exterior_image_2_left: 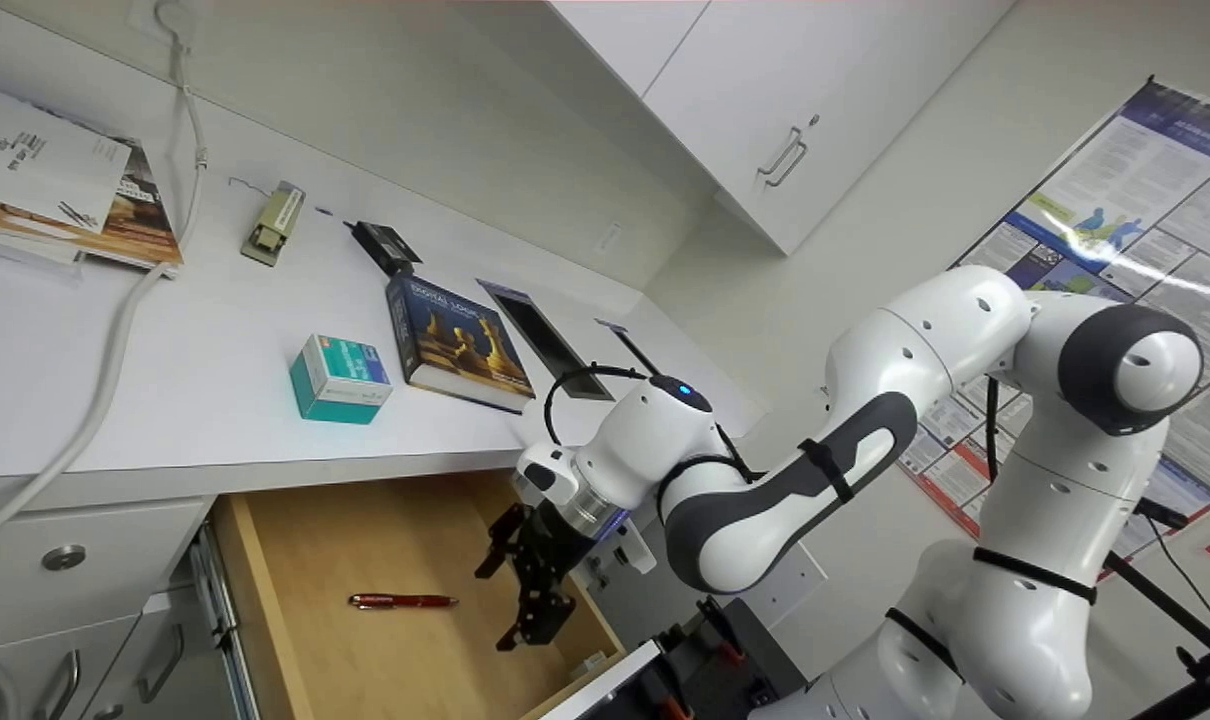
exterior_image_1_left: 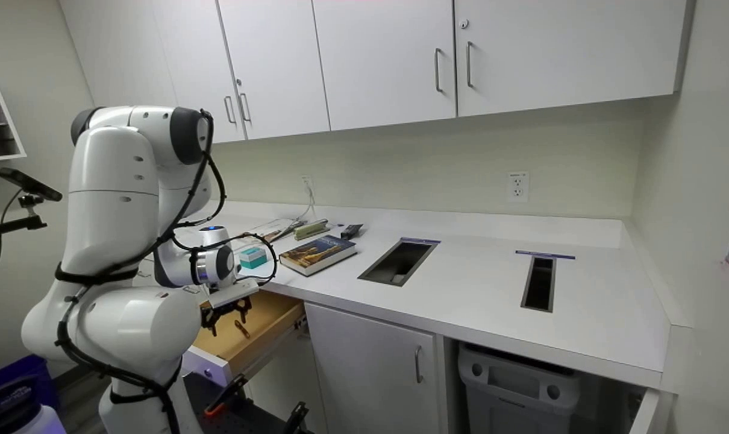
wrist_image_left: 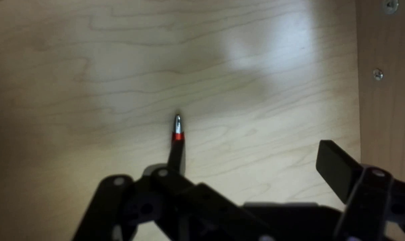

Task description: Remove the pen from the drawer and close it

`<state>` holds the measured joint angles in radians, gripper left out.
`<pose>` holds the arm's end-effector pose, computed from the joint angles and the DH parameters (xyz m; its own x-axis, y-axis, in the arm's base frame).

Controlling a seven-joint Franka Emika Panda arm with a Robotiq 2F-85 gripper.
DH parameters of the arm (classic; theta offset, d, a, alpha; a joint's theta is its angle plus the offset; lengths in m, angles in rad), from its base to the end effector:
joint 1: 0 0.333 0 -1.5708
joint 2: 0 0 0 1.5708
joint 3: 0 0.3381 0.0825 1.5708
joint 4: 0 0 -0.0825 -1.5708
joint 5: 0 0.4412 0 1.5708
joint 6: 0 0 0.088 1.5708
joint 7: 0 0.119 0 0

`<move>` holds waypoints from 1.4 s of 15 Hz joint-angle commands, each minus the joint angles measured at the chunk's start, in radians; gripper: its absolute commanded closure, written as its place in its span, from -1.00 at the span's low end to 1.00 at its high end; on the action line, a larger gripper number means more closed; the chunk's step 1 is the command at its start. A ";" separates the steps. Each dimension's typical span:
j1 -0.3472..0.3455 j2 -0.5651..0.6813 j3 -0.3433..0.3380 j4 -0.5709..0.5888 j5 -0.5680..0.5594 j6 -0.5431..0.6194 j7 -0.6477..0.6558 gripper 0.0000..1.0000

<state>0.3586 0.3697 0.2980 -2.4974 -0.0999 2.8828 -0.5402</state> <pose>0.3771 0.3161 0.1076 0.2950 0.9527 0.0735 0.9552 -0.2922 -0.0460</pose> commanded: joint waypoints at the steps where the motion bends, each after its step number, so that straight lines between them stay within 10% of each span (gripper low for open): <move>1: -0.024 0.040 0.023 0.060 -0.092 -0.015 0.049 -1.00; 19: 0.000 0.273 -0.017 0.305 -0.212 -0.045 0.085 -1.00; 20: 0.001 0.280 -0.019 0.309 -0.215 -0.041 0.086 -0.50; 21: 0.003 0.283 -0.020 0.313 -0.218 -0.043 0.086 -0.47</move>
<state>0.3501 0.6371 0.2870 -2.2181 -0.2821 2.8762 -0.5006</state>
